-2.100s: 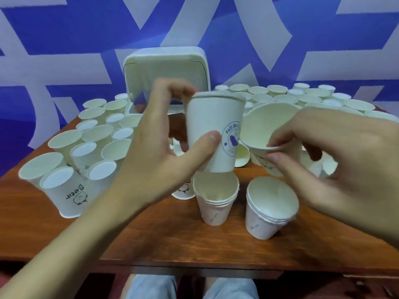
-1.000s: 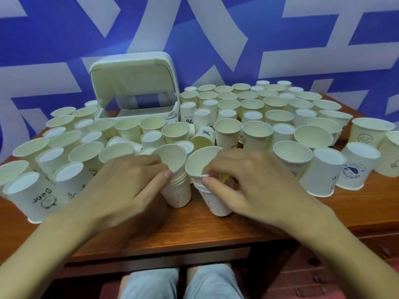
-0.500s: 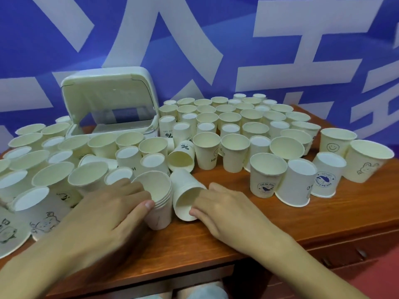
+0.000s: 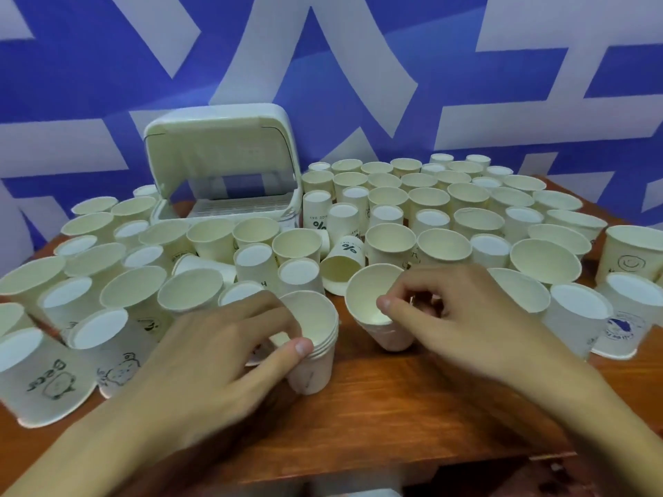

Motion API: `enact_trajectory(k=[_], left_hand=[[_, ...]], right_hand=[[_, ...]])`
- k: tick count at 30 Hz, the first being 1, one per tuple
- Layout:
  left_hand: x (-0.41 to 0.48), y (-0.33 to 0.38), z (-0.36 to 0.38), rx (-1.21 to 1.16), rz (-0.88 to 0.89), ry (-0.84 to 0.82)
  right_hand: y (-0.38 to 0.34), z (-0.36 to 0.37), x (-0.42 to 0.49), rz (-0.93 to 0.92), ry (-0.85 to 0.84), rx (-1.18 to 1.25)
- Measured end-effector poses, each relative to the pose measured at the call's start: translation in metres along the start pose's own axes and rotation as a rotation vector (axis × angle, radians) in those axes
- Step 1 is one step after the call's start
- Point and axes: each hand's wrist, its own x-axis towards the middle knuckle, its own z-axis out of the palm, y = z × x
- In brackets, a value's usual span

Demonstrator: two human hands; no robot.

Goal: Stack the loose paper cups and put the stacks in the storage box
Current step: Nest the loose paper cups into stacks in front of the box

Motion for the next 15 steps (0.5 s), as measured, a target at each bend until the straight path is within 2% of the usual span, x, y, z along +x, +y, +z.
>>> enact_trajectory(k=[1, 5, 8, 10, 13, 15], left_hand=[[0.002, -0.002, -0.005, 0.014, -0.009, 0.009], [0.012, -0.025, -0.025, 0.002, -0.091, 0.210], [0.015, -0.046, -0.032, 0.108, -0.145, 0.055], [0.017, -0.051, -0.031, 0.203, -0.138, -0.085], [0.023, -0.050, -0.021, 0.325, -0.066, -0.200], [0.027, -0.051, -0.016, 0.368, -0.073, -0.232]], right_hand=[[0.002, -0.002, 0.003, 0.017, 0.004, 0.024], [0.004, -0.005, 0.008, 0.068, -0.018, 0.031], [0.006, -0.008, 0.005, 0.060, -0.015, -0.032], [0.003, -0.015, 0.006, 0.029, 0.088, -0.076], [-0.019, -0.025, 0.027, -0.071, 0.199, -0.131], [-0.039, -0.020, 0.056, -0.142, 0.087, -0.248]])
